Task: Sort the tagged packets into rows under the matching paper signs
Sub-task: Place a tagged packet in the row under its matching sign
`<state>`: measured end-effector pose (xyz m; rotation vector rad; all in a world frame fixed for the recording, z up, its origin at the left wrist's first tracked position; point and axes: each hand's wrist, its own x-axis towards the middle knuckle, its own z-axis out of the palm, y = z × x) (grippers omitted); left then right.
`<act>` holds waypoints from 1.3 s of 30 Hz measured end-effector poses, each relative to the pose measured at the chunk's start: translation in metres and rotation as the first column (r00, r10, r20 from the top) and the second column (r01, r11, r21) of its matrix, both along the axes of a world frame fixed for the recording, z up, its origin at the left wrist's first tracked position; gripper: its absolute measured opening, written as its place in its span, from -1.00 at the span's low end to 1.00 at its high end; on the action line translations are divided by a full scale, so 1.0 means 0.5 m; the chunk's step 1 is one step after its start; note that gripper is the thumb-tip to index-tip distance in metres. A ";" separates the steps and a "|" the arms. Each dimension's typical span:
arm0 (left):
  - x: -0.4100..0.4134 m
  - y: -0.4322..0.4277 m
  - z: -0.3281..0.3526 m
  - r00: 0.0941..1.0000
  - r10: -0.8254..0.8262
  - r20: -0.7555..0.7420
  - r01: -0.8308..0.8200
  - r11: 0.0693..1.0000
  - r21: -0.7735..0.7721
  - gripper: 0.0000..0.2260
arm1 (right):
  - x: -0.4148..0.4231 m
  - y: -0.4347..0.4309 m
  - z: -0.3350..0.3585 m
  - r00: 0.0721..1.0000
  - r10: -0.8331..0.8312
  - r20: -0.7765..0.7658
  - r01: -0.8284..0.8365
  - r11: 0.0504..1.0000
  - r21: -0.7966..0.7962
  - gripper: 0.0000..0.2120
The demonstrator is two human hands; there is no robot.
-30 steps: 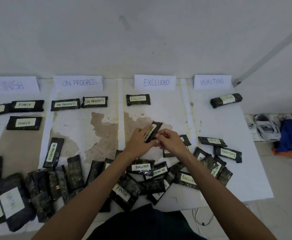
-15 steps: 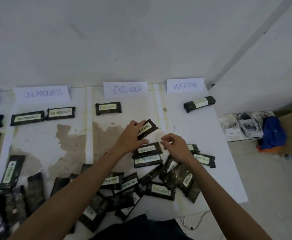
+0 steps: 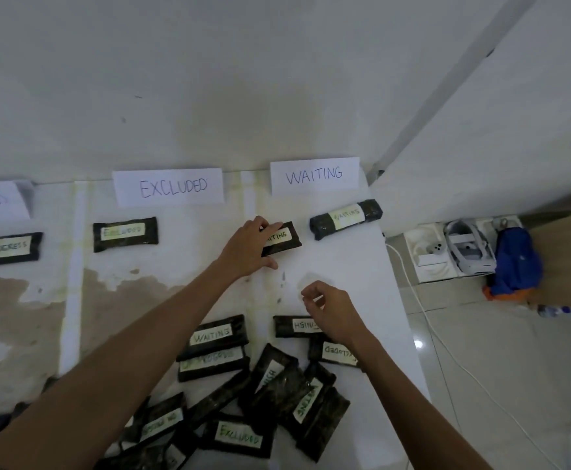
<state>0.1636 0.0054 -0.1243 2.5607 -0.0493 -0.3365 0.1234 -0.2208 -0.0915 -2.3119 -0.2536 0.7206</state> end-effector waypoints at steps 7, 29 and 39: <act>0.073 -0.009 -0.031 0.998 -0.064 0.003 0.064 0.997 -0.034 -0.17 | 0.015 -0.032 -0.042 0.993 0.118 0.005 -0.118 0.993 0.005 -0.87; 0.029 -0.023 -0.037 0.985 0.150 0.082 -0.142 0.985 -0.093 -0.31 | 0.000 -0.053 -0.052 0.856 0.513 0.059 -0.503 0.854 -0.131 -0.51; -0.152 -0.063 -0.011 0.964 0.252 0.084 -0.226 0.944 -0.240 -0.57 | -0.010 -0.028 -0.029 0.877 0.476 -0.070 -0.477 0.841 -0.254 -0.37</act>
